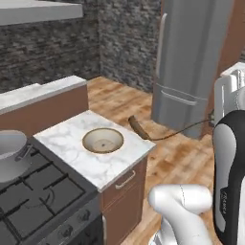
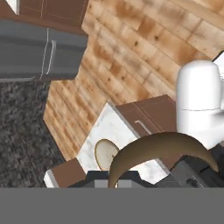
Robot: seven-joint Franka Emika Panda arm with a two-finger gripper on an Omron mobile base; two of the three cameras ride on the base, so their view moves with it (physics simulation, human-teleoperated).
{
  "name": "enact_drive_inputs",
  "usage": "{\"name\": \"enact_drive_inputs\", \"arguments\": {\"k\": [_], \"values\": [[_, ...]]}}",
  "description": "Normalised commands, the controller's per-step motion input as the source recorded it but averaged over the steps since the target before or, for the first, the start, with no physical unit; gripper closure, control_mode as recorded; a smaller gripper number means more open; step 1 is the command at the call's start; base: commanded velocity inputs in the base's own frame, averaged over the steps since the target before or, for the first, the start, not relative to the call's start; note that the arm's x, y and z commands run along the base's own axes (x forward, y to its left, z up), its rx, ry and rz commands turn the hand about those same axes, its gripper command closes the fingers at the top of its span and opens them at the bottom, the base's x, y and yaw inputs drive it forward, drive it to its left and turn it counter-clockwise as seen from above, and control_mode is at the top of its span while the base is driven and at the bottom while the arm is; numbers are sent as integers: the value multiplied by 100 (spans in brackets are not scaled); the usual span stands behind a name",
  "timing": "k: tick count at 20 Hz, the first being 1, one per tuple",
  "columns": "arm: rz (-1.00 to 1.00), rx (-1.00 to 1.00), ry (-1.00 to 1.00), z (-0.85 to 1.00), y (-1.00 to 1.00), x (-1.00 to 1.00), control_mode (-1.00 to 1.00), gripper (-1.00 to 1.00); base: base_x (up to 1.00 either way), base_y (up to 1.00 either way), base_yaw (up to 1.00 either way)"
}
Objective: Open the cabinet and move the ladle to the pot. Then close the cabinet.
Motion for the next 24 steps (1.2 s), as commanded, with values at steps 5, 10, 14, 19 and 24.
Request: {"name": "enact_drive_inputs", "arguments": {"k": [5,10,14,19,24], "values": [[0,0,0,0,0,0,100,100,10,-7,80],[0,0,0,0,0,0,100,100,68,-3,33],[0,0,0,0,0,0,100,100,91,-4,5],[0,0,0,0,0,0,100,100,58,41,13],[0,0,0,0,0,0,100,100,17,53,39]]}}
